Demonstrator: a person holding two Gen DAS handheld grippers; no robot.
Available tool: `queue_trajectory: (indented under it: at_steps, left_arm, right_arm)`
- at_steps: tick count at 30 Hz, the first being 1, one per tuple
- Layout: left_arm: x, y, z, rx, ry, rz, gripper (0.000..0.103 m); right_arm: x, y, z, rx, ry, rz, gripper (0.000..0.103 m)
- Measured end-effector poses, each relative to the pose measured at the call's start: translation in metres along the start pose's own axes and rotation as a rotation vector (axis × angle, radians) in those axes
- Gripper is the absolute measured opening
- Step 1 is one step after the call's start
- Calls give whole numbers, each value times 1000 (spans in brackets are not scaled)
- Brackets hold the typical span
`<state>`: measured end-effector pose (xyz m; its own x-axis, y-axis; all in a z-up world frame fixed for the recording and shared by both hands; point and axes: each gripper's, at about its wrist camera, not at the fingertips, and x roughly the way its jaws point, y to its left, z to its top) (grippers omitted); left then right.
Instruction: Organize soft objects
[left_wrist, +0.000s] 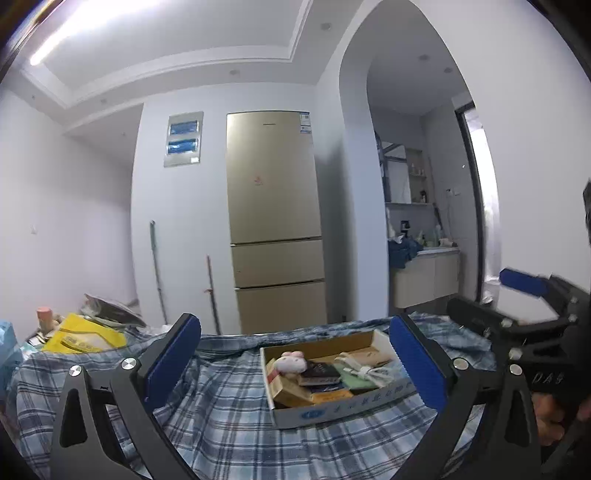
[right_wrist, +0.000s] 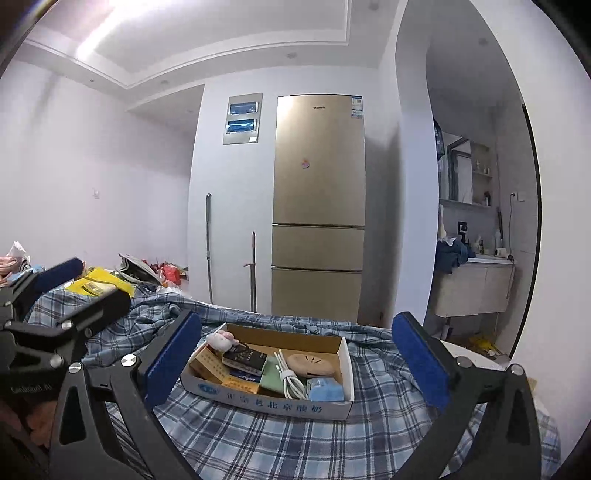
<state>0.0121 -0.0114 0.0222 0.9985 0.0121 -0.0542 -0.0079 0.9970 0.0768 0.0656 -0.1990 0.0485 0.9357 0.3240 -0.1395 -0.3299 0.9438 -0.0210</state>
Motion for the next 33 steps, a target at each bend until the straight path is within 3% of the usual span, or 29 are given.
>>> queue_trajectory:
  at_steps: [5,13,33]
  left_arm:
    - [4,1,-11,-3,17,24,103]
    - [14,6,-15,-25,68,23,103]
    - [6,5,-13,-19,41,23,103]
  right_arm:
    - [4,-9,-17,18,-16,-16,103]
    - [14,-18,-25,63,36,-13,103]
    - [16,-16,-27,49,48,-32,103]
